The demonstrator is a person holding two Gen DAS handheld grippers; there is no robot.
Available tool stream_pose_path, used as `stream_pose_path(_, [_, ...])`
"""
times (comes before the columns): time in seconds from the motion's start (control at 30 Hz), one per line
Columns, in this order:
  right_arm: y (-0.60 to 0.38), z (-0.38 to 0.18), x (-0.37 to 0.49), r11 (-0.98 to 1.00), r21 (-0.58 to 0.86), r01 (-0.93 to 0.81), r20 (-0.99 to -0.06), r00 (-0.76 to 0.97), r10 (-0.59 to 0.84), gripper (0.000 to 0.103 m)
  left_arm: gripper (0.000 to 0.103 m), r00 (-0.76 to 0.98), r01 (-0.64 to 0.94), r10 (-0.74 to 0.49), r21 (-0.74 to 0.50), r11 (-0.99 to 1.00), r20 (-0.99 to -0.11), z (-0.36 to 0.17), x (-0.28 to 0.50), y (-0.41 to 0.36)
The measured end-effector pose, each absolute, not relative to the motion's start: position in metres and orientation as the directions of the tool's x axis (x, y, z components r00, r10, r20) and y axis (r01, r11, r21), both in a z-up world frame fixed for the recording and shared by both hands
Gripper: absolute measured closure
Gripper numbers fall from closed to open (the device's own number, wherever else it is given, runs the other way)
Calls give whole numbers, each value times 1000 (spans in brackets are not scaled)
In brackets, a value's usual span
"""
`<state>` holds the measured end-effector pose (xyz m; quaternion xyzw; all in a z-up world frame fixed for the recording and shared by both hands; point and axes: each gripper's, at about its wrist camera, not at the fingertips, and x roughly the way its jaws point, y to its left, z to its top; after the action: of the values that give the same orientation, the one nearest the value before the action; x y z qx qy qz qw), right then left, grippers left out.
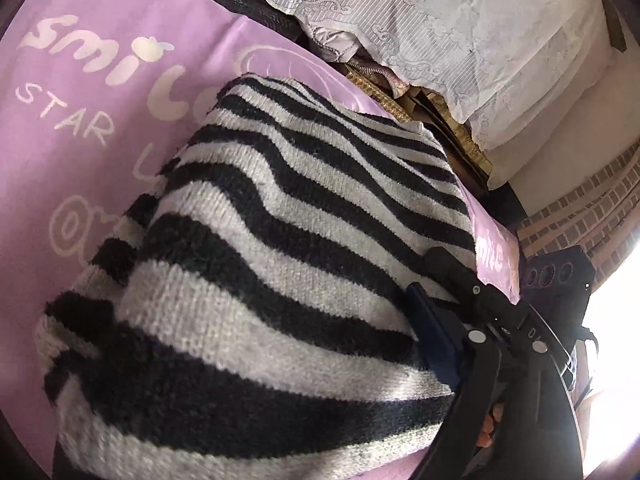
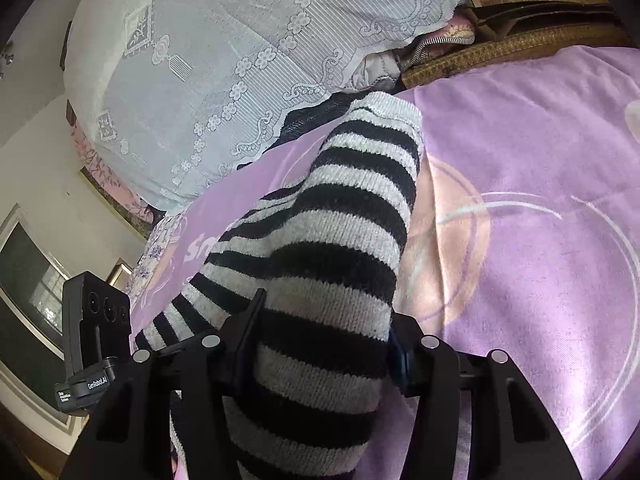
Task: Fold small clothes
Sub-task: 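Lift the folded sweater with both grippers and carry it toward the clothes stack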
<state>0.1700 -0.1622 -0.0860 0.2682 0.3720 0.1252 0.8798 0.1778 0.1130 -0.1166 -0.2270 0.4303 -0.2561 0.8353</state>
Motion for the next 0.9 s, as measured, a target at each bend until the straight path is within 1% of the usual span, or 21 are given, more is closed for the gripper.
stream_pose_path(0.07, [-163,-89,172,813,582,-11,-587,687,429,50,16,500,251,-614,-577,778,-611,-115,177,107])
stream_pose_path(0.13, [-164,-89,170,811,585,-5,-585,690,427,50,32,492,291,-637,-578,763,-594,-112,172,102])
stream_pose_path(0.17, [-163,-89,169,811,585,-5,-584,692,425,50,34,499,296,-636,-574,764,-589,-110,171,101])
stream_pose_path(0.23, [-163,-86,162,816,579,-1,-583,699,415,51,44,506,308,-639,-570,761,-579,-107,166,101])
stream_pose_path(0.3, [-165,-84,153,819,574,4,-583,703,406,51,47,508,317,-643,-569,758,-573,-105,158,99])
stream_pose_path(0.67, [-184,-71,77,829,558,43,-600,711,367,51,47,474,353,-654,-553,755,-590,-102,98,66])
stream_pose_path(0.9, [-205,-63,14,830,551,83,-605,725,329,51,48,434,405,-676,-542,736,-595,-100,52,39])
